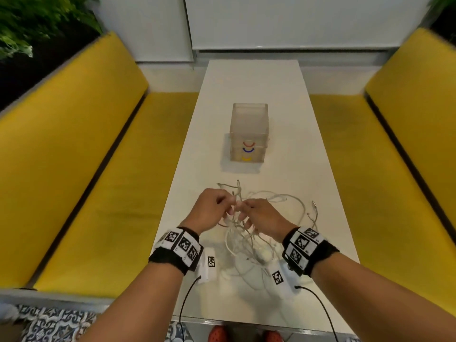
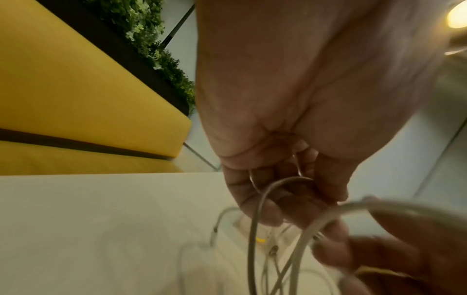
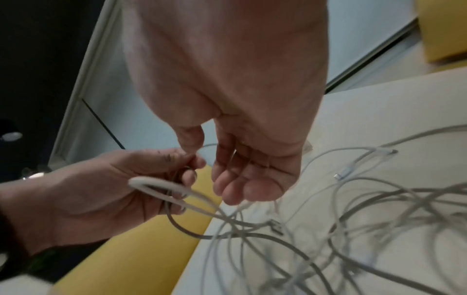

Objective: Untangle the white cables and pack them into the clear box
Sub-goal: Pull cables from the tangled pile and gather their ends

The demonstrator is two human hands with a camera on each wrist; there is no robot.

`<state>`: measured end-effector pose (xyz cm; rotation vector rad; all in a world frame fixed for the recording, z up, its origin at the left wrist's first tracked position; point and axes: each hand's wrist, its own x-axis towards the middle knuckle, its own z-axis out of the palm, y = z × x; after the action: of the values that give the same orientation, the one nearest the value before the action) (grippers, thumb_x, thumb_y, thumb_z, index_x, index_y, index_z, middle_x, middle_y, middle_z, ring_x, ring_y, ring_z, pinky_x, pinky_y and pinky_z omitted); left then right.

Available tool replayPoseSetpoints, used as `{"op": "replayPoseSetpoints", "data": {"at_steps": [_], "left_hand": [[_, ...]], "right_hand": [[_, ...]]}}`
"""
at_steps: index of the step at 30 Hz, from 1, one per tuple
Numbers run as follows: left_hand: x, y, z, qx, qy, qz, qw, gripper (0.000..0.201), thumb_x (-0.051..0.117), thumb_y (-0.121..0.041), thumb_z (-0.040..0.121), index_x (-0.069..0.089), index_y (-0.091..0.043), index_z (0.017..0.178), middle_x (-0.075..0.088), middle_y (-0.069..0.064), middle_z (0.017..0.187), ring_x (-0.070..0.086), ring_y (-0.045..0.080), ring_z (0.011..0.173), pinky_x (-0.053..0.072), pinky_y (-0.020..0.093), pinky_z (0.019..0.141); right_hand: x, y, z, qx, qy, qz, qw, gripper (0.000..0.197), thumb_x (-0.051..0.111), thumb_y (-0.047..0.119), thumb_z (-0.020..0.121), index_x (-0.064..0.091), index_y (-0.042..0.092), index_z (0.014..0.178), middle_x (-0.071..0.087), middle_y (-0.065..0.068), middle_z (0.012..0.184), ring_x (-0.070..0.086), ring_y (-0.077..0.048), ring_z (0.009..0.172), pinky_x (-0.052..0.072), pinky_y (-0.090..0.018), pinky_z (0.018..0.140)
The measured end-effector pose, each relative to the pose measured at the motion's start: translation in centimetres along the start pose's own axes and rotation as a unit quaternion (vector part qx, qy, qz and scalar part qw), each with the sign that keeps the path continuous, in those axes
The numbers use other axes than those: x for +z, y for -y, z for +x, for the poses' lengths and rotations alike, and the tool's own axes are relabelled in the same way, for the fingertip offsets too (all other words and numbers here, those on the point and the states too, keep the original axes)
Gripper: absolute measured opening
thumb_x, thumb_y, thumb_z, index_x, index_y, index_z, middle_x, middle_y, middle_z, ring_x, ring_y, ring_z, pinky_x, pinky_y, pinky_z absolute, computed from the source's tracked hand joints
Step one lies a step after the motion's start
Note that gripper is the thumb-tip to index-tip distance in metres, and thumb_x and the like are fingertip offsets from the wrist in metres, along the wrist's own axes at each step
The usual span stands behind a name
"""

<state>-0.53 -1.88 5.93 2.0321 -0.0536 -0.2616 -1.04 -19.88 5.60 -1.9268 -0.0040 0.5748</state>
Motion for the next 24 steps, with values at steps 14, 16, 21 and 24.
{"op": "replayPoseSetpoints", "data": {"at_steps": [14, 16, 21, 24], "left_hand": [[2.2, -1.1, -3.1, 0.012, 0.082, 0.014, 0.996, 0.019, 0.071, -0.017, 0.093, 0.081, -0.008, 0.078, 0.073, -0.003, 0.066, 0.063, 0.006, 0.065, 0.052, 0.025, 0.072], [2.0, -1.3, -3.1, 0.001, 0.125, 0.049, 0.991, 0.014, 0.073, -0.016, 0.091, 0.081, -0.009, 0.082, 0.074, -0.004, 0.072, 0.062, 0.002, 0.066, 0.048, 0.02, 0.072], [0.5, -4.1, -2.1, -0.01, 0.078, -0.094, 0.992, 0.024, 0.058, -0.011, 0.093, 0.075, -0.006, 0.11, 0.077, 0.005, 0.106, 0.068, 0.009, 0.093, 0.049, 0.029, 0.084], [0.3, -6.7, -0.1, -0.041, 0.022, -0.196, 0.98, 0.047, 0.05, -0.038, 0.093, 0.073, -0.001, 0.108, 0.076, 0.016, 0.099, 0.069, 0.024, 0.089, 0.051, 0.035, 0.075]], "right_hand": [[-5.0, 7.8, -0.6, -0.018, -0.071, 0.267, 0.961, 0.022, 0.04, 0.015, 0.103, 0.057, 0.012, 0.089, 0.057, -0.004, 0.067, 0.057, -0.021, 0.053, 0.044, -0.03, 0.054], [-5.4, 8.1, -1.0, -0.02, -0.067, 0.303, 0.95, 0.02, 0.037, 0.012, 0.103, 0.055, 0.01, 0.097, 0.049, -0.003, 0.062, 0.046, -0.018, 0.045, 0.043, -0.029, 0.048], [-5.6, 8.0, -2.3, -0.028, -0.032, 0.228, 0.973, 0.02, 0.036, 0.015, 0.104, 0.056, 0.012, 0.105, 0.041, 0.002, 0.055, 0.028, -0.011, 0.039, 0.023, -0.02, 0.041], [-4.9, 7.6, -3.2, -0.025, 0.028, 0.137, 0.99, 0.018, 0.043, 0.017, 0.101, 0.059, 0.017, 0.092, 0.039, 0.002, 0.054, 0.024, -0.01, 0.039, 0.018, -0.016, 0.038]]}}
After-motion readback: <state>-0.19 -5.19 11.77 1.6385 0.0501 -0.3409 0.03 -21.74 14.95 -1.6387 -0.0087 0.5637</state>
